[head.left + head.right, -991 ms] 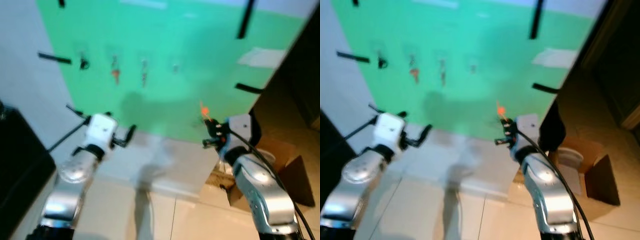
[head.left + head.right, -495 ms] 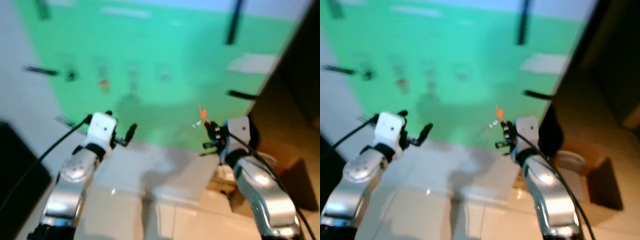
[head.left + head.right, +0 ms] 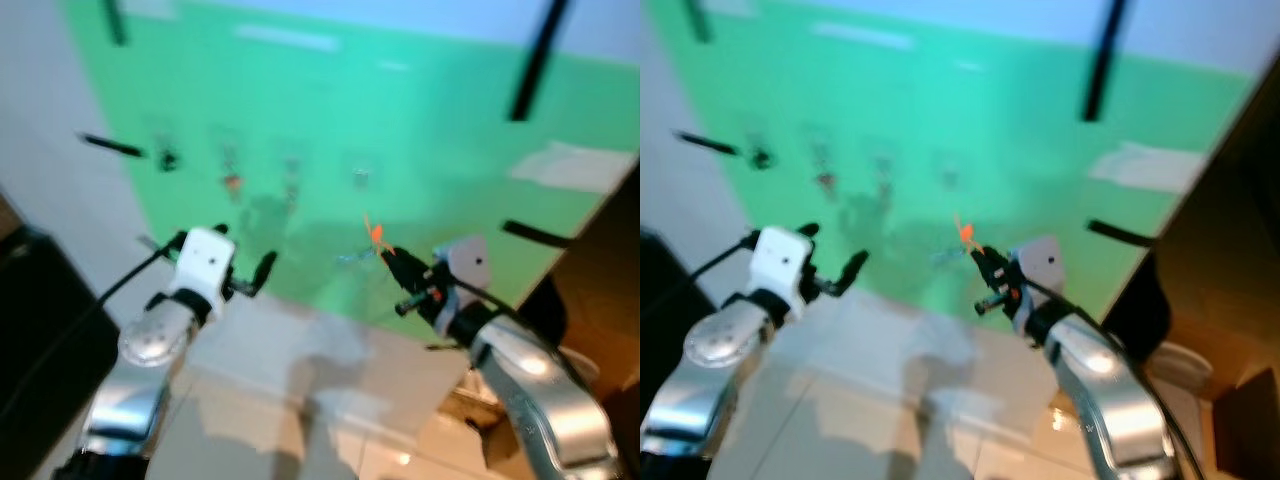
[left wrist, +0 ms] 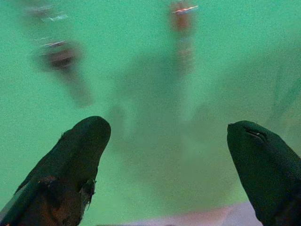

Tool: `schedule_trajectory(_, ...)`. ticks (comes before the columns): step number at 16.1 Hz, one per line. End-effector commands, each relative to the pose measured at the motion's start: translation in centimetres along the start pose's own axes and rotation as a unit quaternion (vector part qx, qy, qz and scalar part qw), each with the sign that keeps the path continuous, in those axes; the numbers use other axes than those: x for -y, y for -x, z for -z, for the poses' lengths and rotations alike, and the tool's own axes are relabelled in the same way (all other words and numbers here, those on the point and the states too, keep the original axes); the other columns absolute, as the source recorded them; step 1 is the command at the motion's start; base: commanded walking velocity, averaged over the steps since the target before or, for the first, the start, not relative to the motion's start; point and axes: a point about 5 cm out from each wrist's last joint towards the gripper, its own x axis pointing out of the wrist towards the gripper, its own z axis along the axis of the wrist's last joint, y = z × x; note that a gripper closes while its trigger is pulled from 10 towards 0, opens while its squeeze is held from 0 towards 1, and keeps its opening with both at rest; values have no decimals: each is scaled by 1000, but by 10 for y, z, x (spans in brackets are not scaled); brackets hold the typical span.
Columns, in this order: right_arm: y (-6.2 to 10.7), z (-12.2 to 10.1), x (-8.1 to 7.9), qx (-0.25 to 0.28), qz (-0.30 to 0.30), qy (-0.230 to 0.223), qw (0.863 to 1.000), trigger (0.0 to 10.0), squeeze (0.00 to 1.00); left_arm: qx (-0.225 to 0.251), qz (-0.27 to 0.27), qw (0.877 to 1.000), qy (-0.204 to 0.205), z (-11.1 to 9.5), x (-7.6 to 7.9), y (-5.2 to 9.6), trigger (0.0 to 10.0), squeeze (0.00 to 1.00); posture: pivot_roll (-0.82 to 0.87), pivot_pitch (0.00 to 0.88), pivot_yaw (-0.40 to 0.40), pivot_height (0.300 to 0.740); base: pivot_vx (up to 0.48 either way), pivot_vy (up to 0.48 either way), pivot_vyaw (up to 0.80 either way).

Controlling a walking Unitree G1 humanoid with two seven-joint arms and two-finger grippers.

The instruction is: Hang keys on a hook

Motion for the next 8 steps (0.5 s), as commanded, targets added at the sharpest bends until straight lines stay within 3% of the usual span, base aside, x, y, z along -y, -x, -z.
schedule_trajectory(1, 0, -7, -5, 13, -23, -1, 1000, 10000, 0, 6, 9, 1000, -10, -5, -1, 2, 10000, 0, -44, 0, -11, 740, 0, 0, 0)
schedule_trajectory(8, -14, -38, -11, 30, -76, 33, 996, 10000, 0, 8, 114, 992, -49, -18, -1, 14, 10000, 0, -41, 0, -6, 740, 0, 0, 0)
